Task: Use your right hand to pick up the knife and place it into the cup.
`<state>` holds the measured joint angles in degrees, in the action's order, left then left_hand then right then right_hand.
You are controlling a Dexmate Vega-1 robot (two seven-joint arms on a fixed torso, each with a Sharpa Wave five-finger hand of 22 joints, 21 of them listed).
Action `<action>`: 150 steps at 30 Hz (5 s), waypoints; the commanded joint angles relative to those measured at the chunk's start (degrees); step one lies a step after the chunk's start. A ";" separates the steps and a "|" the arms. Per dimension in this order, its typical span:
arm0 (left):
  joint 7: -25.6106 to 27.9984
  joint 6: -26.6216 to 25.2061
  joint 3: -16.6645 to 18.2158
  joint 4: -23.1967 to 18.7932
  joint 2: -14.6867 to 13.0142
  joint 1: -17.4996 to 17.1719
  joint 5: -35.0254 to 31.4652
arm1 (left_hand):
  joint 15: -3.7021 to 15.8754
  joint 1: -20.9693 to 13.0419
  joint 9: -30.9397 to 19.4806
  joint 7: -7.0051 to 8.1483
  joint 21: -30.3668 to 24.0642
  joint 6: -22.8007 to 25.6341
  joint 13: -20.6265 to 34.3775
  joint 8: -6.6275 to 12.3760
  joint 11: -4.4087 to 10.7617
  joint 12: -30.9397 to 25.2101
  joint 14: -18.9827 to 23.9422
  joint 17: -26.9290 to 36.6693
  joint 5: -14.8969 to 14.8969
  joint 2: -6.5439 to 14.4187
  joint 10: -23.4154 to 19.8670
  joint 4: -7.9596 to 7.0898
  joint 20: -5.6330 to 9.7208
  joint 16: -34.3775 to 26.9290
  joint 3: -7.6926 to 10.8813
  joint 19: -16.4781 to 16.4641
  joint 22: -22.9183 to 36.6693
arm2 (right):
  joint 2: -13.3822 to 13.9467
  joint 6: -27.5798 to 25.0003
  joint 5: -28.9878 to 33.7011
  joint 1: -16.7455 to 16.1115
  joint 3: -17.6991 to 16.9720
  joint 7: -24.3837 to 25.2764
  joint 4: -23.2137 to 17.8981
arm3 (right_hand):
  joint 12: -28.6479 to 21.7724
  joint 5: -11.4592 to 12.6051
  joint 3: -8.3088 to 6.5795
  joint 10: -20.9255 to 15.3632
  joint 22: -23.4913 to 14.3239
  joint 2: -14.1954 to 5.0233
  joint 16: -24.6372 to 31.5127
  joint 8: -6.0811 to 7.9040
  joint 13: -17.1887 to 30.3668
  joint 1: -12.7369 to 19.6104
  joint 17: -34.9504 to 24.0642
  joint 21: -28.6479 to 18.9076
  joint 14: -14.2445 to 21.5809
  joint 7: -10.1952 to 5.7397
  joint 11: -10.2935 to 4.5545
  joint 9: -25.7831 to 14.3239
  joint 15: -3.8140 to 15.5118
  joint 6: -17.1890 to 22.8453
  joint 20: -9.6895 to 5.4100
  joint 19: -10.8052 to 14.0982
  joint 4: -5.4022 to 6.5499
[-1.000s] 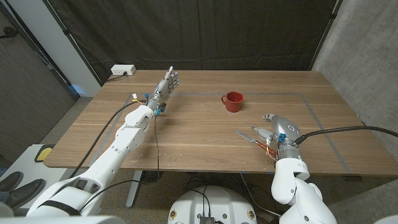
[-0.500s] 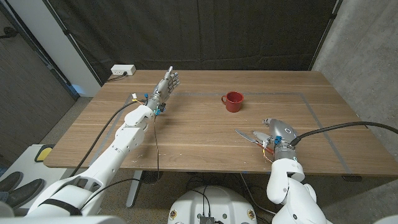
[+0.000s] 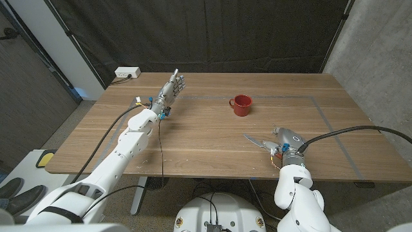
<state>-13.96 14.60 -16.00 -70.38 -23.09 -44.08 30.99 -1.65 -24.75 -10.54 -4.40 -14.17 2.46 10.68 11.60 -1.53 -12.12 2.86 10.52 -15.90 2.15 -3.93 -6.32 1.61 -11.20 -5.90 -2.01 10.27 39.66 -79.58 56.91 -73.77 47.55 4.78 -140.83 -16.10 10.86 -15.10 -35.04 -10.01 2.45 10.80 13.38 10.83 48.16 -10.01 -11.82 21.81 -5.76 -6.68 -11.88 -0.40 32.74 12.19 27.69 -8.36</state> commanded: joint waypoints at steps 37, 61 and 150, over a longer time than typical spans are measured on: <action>0.77 -1.46 -0.32 -0.22 -0.04 0.52 -0.38 | -0.05 -0.53 -0.12 0.32 0.55 -0.12 0.11 -0.16 0.48 0.40 0.21 0.11 0.47 0.27 -0.25 0.07 0.21 0.12 -0.80 0.46 0.15 | -2.84 -0.40 8.15 2.41 1.72 -8.74 10.32 | -0.73 -0.12 0.17 -3.14 -0.37 -1.21 0.59 0.07 0.12 2.04 -0.28 -0.42 3.66 -0.99 -0.98 -0.39 3.02 1.94 -0.66 2.98 0.09; 0.53 -1.63 -0.57 0.37 0.11 0.89 -0.44 | 0.03 -0.60 -0.13 0.44 0.93 -0.11 0.12 -0.21 0.62 0.53 0.17 0.11 0.63 0.42 -0.06 0.10 -0.07 0.18 -1.01 0.75 0.17 | -3.27 -0.40 12.34 3.08 1.43 -15.55 11.44 | -1.36 -0.37 0.25 -5.99 -0.45 -2.24 0.80 0.76 0.14 3.21 -0.37 -0.68 5.54 -1.47 -1.36 -0.61 5.05 4.74 -2.26 4.91 0.17; 0.35 -1.28 -0.17 1.63 0.88 1.28 0.38 | 0.13 -0.64 -0.14 0.68 2.03 -0.25 0.14 -0.36 0.58 0.70 -0.32 0.10 1.07 0.90 0.35 0.08 -0.57 0.33 -1.92 1.99 0.24 | 0.58 -0.40 2.99 6.30 1.65 -8.67 11.99 | -8.12 -0.80 -2.78 -29.35 -0.76 -7.10 1.90 8.18 2.45 15.53 -0.18 -1.33 28.14 -5.70 -5.19 -4.72 12.19 25.32 -10.69 10.97 -0.63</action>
<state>-13.56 13.32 -16.25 -68.70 -22.16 -42.63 31.26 -1.43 -25.34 -10.53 -4.09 -12.42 2.36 10.68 11.29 -1.23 -11.52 2.64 10.51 -14.82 2.75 -3.64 -6.25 1.11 -11.02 -7.41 -0.28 10.25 39.98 -79.96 58.44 -66.97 50.19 -5.46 -127.24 -23.99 9.96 -17.26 -64.01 -10.54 -2.16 12.35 21.20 11.41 60.76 -10.14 -12.98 49.17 -10.52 -11.06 -15.74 6.26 57.03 1.73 38.15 -9.09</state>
